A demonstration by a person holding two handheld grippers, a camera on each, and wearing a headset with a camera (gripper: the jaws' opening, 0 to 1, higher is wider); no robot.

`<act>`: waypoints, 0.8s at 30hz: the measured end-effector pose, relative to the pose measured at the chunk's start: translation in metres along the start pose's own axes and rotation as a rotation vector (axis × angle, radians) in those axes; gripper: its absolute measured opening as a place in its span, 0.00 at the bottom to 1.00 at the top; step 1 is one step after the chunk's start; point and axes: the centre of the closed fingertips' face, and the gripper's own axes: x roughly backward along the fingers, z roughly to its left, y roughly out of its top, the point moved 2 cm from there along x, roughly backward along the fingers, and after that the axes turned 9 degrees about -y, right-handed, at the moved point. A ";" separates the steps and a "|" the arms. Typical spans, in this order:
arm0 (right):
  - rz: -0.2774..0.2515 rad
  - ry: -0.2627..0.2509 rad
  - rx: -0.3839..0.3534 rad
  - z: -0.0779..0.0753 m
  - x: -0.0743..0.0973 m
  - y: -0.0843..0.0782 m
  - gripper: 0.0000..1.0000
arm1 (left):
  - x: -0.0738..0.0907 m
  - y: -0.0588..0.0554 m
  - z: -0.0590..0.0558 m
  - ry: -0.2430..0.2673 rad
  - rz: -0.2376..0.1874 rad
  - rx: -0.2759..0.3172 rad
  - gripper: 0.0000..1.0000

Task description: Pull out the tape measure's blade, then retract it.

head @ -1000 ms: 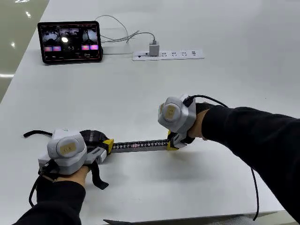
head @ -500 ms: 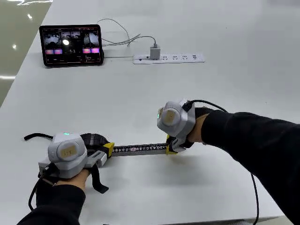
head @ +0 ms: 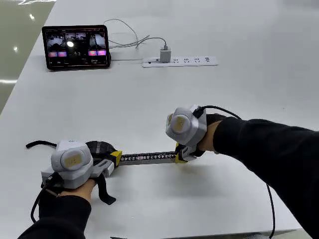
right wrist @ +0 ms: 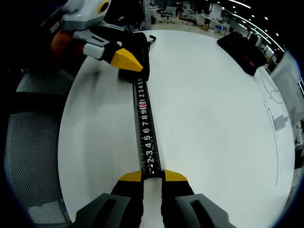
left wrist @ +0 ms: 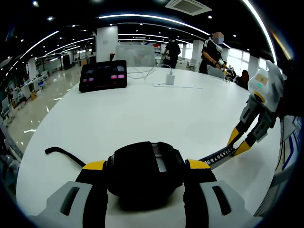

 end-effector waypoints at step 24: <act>-0.012 -0.001 -0.004 0.001 -0.003 0.008 0.09 | 0.000 -0.001 0.001 -0.003 -0.001 0.002 0.60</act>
